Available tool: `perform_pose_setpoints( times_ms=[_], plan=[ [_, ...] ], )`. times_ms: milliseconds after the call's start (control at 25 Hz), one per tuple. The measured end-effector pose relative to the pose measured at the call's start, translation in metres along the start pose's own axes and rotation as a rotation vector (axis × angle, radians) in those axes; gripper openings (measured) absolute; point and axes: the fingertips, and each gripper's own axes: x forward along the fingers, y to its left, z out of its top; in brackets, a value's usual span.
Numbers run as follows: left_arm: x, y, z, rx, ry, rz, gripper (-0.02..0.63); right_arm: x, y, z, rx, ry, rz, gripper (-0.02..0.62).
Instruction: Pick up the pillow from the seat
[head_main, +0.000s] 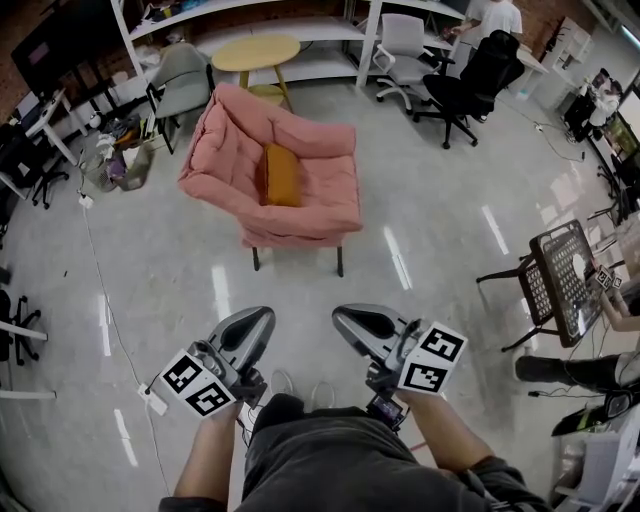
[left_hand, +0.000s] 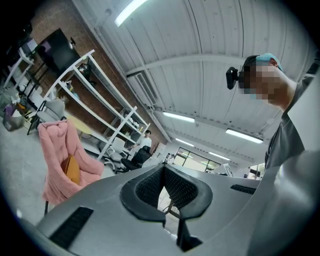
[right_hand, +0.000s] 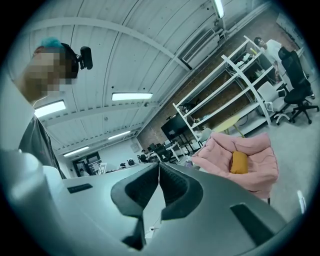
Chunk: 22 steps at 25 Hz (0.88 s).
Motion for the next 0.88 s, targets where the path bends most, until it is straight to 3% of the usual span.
perform_pose_setpoints(
  times_ms=[360,880],
  plan=[
    [0.028,0.055,0.013,-0.017,0.005,0.003,0.011,0.034,-0.051,0.013,0.022,0.011,-0.028,0.015],
    [0.079,0.193,0.063,-0.029,0.071,-0.032,0.011,0.158,-0.145,0.045,0.064,0.015,-0.075,0.015]
  ],
)
